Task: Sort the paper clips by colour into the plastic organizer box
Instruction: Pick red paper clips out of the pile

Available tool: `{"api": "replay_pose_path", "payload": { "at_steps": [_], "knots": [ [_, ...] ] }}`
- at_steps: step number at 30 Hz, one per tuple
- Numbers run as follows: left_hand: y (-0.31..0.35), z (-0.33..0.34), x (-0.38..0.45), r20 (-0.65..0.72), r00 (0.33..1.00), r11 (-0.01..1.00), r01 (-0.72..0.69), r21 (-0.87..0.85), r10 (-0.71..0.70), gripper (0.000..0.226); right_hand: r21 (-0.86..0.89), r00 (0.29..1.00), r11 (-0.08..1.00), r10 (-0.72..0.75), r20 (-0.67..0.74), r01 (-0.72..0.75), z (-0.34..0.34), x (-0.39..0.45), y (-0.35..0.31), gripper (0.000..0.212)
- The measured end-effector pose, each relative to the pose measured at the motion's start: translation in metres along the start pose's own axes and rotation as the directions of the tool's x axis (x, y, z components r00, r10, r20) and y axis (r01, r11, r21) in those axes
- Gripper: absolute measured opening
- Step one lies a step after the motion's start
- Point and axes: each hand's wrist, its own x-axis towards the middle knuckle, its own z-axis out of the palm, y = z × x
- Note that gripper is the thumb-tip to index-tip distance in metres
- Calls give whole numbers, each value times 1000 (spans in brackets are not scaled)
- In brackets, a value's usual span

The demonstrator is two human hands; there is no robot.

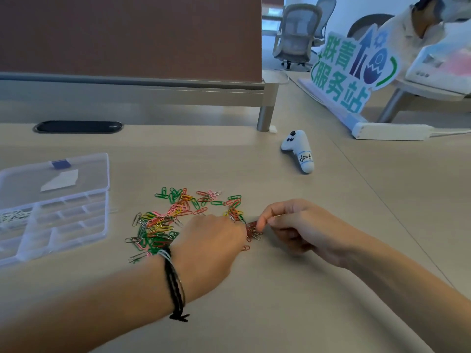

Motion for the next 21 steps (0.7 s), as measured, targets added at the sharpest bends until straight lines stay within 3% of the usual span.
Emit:
{"api": "replay_pose_path", "payload": {
  "at_steps": [5,8,10,12,13,14,15,17,18,19,21],
  "knots": [
    [7,0,4,18,963,938,-266,221,268,41,-367,986,923,-152,-68,117,7,2,-8,22],
    [-2,7,9,-4,952,921,-295,253,306,30,-537,971,832,-222,-92,140,8,6,-8,19],
    [-17,16,10,-127,948,956,-281,83,290,15,-607,962,786,-241,-125,118,9,9,-9,17],
    [-35,29,8,-246,950,908,-268,-324,192,11,-652,954,753,-252,-165,87,10,10,-9,14],
    [-41,33,9,-244,962,790,-243,-564,121,14,-664,947,745,-259,-192,69,11,11,-10,13],
    [-46,36,8,-199,979,568,-184,-803,35,17,-678,942,734,-260,-213,50,14,12,-12,12],
    [-50,39,8,-113,993,266,-105,-958,-16,19,-700,939,713,-259,-226,28,18,13,-14,14],
    [-56,42,11,7,998,-325,26,-945,59,20,-781,934,624,-261,-243,-29,28,14,-18,27],
    [-58,41,12,8,991,-521,77,-850,134,18,-825,930,562,-270,-250,-59,32,15,-20,32],
    [-60,40,14,-10,980,-637,121,-761,199,17,-856,926,511,-280,-253,-80,35,15,-21,34],
    [-65,39,19,-63,959,-735,170,-656,277,18,-883,916,462,-312,-250,-83,36,18,-21,29]
  ]
}}
